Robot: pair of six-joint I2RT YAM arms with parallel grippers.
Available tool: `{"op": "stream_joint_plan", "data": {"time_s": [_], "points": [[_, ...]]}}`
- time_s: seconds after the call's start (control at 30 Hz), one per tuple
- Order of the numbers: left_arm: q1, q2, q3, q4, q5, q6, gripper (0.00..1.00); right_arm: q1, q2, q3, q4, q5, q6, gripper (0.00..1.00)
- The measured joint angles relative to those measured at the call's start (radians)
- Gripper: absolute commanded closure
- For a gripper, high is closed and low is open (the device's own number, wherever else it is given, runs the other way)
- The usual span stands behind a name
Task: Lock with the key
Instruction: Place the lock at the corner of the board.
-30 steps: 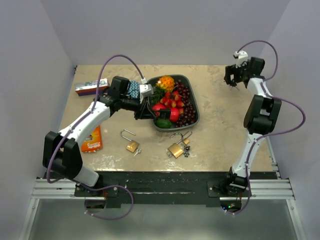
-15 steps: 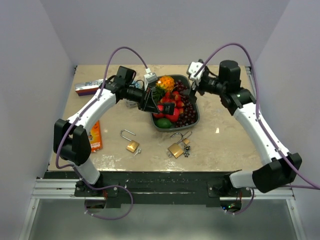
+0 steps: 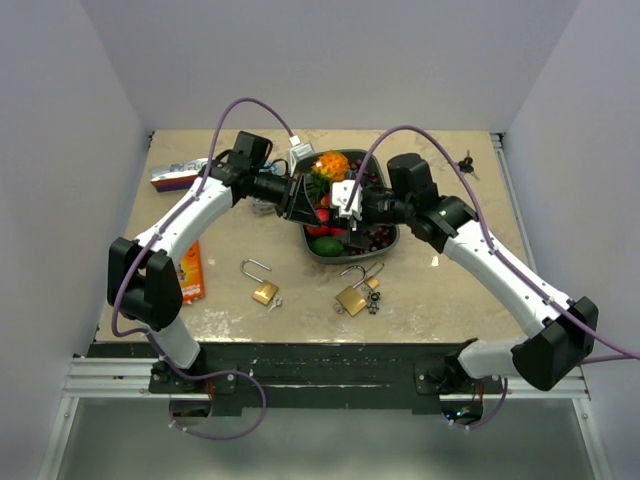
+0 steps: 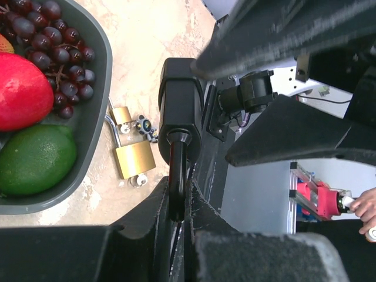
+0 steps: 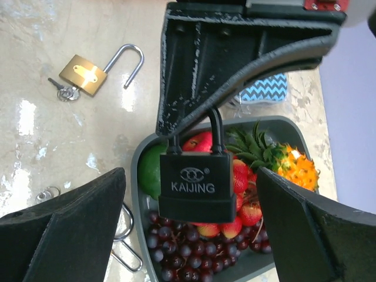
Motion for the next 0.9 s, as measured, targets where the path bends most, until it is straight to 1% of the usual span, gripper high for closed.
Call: {"op": "stream_joint_plan", "data": {"time_s": [0.07,0.2,0.37,0.57,0.6,0.67,0.7,0.77,0.8,0.83,0.87,0.9], "points": [[-0.001,0.000,0.000,0.002,0.002,-0.008,1.00,0.018,0.002,0.000,0.000,0.016,-0.014,0.10],[-0.003,0.000,0.000,0.005,0.006,-0.013,1.00,0.041,0.005,-0.011,0.003,0.048,-0.045,0.16],[-0.005,0.000,0.000,0.006,0.015,-0.024,1.00,0.050,0.009,-0.038,0.006,0.087,-0.065,0.20],[-0.005,0.000,0.000,0.005,0.017,-0.025,1.00,0.061,0.024,-0.046,0.031,0.129,-0.082,0.32],[-0.005,0.000,0.000,0.005,0.018,-0.025,1.00,0.061,0.024,-0.047,0.036,0.132,-0.084,0.37],[-0.005,0.000,0.000,0.006,0.019,-0.025,1.00,0.065,0.024,-0.047,0.048,0.144,-0.087,0.44],[-0.005,0.000,-0.001,0.005,0.019,-0.025,1.00,0.067,0.024,-0.047,0.055,0.148,-0.088,0.51],[-0.005,0.000,-0.001,0.006,0.018,-0.025,1.00,0.068,0.024,-0.049,0.063,0.157,-0.084,0.60],[-0.005,0.000,-0.001,0.006,0.018,-0.024,1.00,0.069,0.024,-0.050,0.065,0.157,-0.086,0.72],[-0.005,0.000,-0.001,0.007,0.017,-0.025,1.00,0.069,0.024,-0.051,0.066,0.161,-0.084,0.80],[-0.005,0.000,-0.001,0.010,0.016,-0.025,0.99,0.071,0.024,-0.052,0.068,0.167,-0.083,0.98],[-0.005,0.000,-0.001,0.013,0.015,-0.025,0.93,0.072,0.024,-0.053,0.074,0.171,-0.083,1.00]]}}
